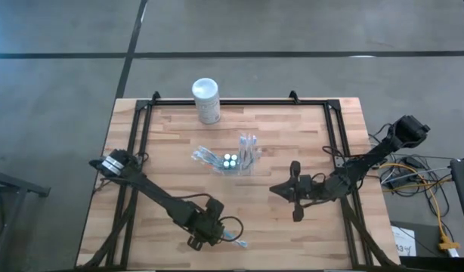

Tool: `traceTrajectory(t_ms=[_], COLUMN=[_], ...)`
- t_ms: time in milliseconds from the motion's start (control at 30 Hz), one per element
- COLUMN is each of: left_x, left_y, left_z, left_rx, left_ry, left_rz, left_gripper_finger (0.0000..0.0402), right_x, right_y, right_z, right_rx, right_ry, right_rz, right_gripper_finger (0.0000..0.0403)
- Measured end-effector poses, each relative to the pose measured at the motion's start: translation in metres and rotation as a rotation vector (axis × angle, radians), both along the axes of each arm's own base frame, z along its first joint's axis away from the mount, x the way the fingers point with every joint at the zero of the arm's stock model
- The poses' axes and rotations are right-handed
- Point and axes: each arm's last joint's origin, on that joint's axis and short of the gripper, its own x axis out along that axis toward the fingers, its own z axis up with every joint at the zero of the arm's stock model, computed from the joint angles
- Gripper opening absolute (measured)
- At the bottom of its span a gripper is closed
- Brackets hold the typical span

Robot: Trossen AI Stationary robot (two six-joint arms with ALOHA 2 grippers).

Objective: Pick & Place toothbrushing station
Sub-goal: Put the blue toothbrush into the transparent organizer

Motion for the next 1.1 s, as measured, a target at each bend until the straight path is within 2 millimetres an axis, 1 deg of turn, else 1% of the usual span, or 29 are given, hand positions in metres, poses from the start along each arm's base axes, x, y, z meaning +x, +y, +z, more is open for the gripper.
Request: traceTrajectory(t_ms=[133,233,333,533,600,667,767,933,1033,1100], left_x=[0.003,0.004,0.003,0.002,0.002,0.001,-0.002,-0.014,-0.031,-0.048], left_y=[0.001,0.002,0.002,0.002,0.003,0.006,0.008,0.016,0.024,0.034], left_z=[-0.006,-0.006,-0.005,-0.002,0.0,0.003,0.018,0.058,0.083,0.096], left_rx=[0.005,0.0,-0.013,-0.01,-0.003,0.024,0.048,0.057,0.058,0.045], left_ry=[0.009,0.012,0.015,0.012,0.003,-0.011,-0.066,-0.193,-0.297,-0.377], left_rz=[0.009,0.011,0.005,-0.023,-0.018,-0.009,0.008,0.065,0.094,0.127], left_gripper_finger=[0.0217,0.0187,0.014,0.0025,0.0017,0.0022,0.0026,0.0017,0.0017,0.0019], right_x=[0.0,0.0,0.0,0.0,0.0,0.0,0.0,0.0,0.0,0.0], right_y=[0.0,0.0,0.0,0.0,0.0,0.0,0.0,0.0,0.001,0.001], right_z=[-0.001,-0.001,-0.001,-0.001,-0.001,-0.001,-0.001,-0.001,-0.001,-0.001], right_rx=[-0.005,-0.009,-0.009,-0.009,-0.009,-0.009,-0.009,-0.009,-0.009,-0.008], right_ry=[0.006,0.006,0.007,0.006,0.007,0.007,0.007,0.006,0.007,0.007], right_rz=[0.0,0.0,0.001,0.007,0.009,0.009,0.01,0.012,0.021,0.039], right_gripper_finger=[0.0013,0.0013,0.0013,0.0013,0.0013,0.0013,0.0013,0.0013,0.0013,0.0013])
